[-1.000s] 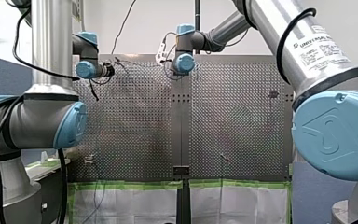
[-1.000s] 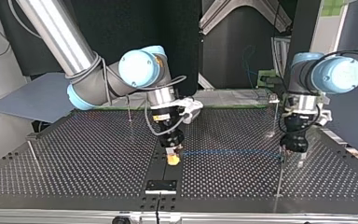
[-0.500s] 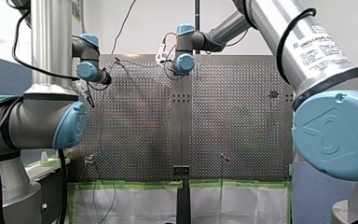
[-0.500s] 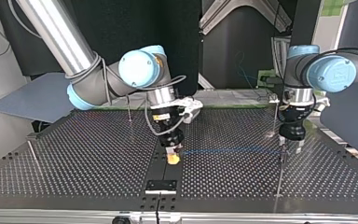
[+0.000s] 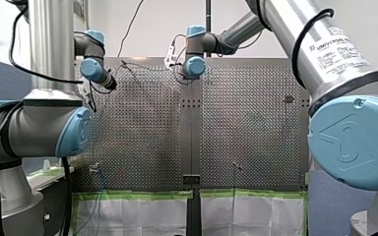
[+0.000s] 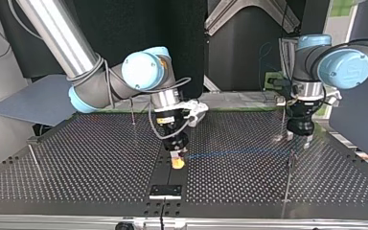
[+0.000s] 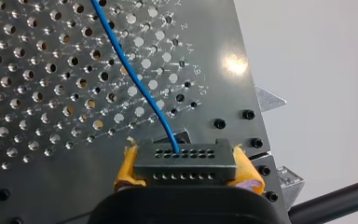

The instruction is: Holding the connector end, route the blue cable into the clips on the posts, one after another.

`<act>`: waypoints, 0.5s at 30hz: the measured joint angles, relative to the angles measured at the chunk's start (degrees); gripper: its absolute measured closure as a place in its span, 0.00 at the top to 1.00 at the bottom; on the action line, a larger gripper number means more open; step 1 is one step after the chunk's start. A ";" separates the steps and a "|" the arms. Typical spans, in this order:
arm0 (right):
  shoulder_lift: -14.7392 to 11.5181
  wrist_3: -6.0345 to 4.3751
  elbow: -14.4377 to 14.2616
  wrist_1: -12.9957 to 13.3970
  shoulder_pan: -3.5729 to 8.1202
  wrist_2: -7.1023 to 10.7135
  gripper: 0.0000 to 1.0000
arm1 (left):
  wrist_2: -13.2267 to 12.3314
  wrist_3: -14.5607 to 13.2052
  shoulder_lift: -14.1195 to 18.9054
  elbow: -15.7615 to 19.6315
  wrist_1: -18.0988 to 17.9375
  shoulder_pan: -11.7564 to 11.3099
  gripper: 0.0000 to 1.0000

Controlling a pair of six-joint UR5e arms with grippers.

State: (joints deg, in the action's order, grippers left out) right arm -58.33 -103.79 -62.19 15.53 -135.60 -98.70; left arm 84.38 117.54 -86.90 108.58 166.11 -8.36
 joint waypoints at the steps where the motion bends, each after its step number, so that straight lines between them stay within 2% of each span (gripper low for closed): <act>1: 0.00 0.02 0.00 0.01 0.02 -0.01 0.00 | 0.04 0.00 0.38 0.06 0.37 0.07 1.00; 12: 0.00 0.07 0.00 -0.02 0.19 0.00 0.00 | 0.24 -0.46 5.49 0.20 5.90 0.34 1.00; 15: 0.02 -0.01 0.00 -0.01 0.20 -0.01 0.00 | 0.20 -0.42 6.63 0.20 6.24 0.29 1.00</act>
State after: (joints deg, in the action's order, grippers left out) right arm -58.31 -103.81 -62.19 15.52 -135.40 -98.70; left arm 84.58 117.12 -80.27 108.79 172.35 -8.07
